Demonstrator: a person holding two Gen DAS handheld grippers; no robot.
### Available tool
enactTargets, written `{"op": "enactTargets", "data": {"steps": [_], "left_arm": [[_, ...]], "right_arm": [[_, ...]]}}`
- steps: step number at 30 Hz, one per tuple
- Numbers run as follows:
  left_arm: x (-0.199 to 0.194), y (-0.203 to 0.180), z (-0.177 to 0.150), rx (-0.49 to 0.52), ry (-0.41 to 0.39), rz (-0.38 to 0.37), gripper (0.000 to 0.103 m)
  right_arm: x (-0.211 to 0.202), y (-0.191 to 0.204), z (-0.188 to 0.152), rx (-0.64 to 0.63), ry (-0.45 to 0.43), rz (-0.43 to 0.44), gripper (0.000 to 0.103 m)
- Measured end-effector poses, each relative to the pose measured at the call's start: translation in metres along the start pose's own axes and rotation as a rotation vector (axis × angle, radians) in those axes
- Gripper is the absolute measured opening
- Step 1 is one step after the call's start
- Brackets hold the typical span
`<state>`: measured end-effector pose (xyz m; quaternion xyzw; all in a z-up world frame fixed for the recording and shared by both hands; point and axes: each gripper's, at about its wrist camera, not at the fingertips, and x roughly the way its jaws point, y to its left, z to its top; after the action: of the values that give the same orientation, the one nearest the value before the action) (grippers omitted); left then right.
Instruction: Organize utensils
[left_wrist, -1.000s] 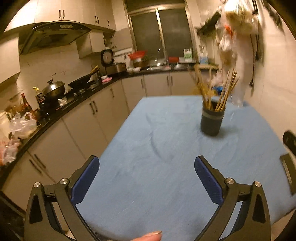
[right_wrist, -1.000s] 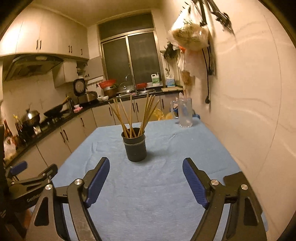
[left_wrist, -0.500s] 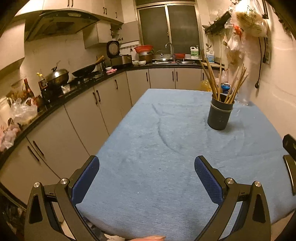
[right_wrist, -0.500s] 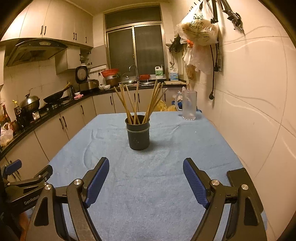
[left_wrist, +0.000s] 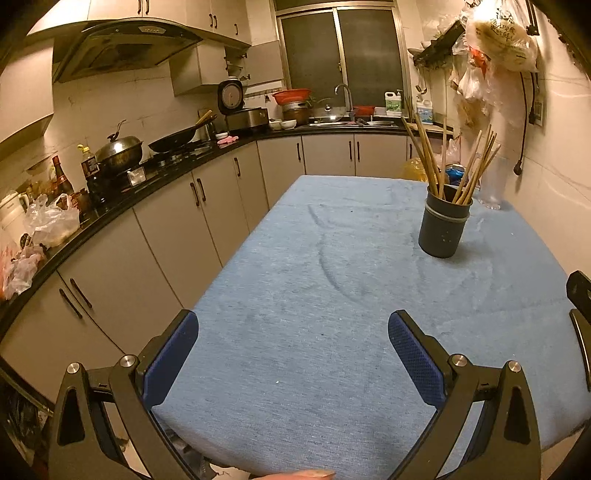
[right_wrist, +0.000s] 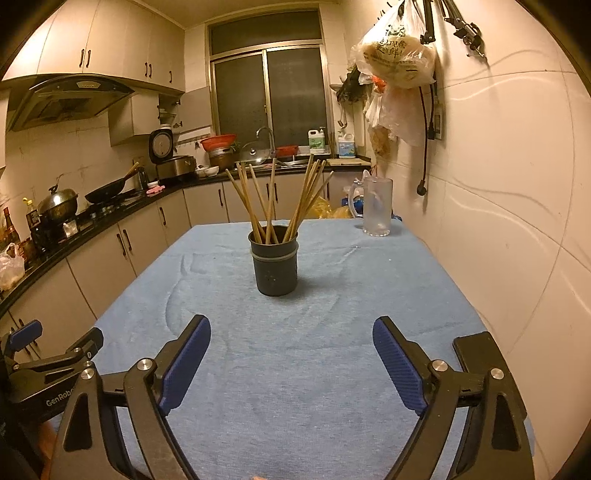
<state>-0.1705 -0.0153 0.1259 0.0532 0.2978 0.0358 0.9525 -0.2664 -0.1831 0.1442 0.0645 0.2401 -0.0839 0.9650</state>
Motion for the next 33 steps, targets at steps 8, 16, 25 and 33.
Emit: {"op": "enactTargets", "data": {"steps": [8,16,25,33], "left_arm": [[0.0018,-0.0004,-0.0019,0.0,0.007,0.0,0.102],[0.0024,-0.0045,-0.0045,0.014,0.006,-0.005,0.102],[0.0026,-0.0062,-0.006,0.018,0.007,-0.002,0.102],[0.0035,-0.0069,-0.0073,0.02,0.008,-0.003,0.102]], "right_arm": [[0.0011,0.0019,0.0,-0.009,0.004,0.002,0.093],[0.001,0.0012,-0.0013,-0.008,0.009,0.0,0.093],[0.001,0.0006,-0.0026,-0.01,0.019,0.003,0.093],[0.0013,0.0,-0.003,-0.009,0.02,0.004,0.093]]}}
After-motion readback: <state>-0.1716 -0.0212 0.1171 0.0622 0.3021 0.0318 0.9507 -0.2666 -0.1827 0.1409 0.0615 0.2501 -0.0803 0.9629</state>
